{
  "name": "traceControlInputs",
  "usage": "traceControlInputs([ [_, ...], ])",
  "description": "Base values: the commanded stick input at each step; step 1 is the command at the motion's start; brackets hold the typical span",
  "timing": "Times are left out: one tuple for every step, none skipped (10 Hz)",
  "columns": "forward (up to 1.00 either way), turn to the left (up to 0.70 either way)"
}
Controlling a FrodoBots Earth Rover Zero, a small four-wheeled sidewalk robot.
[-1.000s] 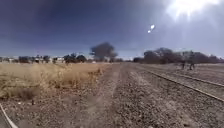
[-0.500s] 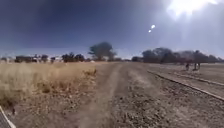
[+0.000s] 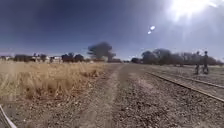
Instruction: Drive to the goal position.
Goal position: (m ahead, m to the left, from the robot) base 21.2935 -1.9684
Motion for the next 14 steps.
traceControlInputs([
  [0.7, 0.0],
  [0.7, 0.0],
  [0.7, 0.0],
  [0.7, 0.0],
  [0.7, 0.0],
  [0.7, 0.0],
  [0.7, 0.0],
  [0.7, 0.0],
  [0.7, 0.0],
  [0.7, 0.0],
  [0.7, 0.0],
  [0.7, 0.0],
  [0.7, 0.0],
  [0.7, 0.0],
])
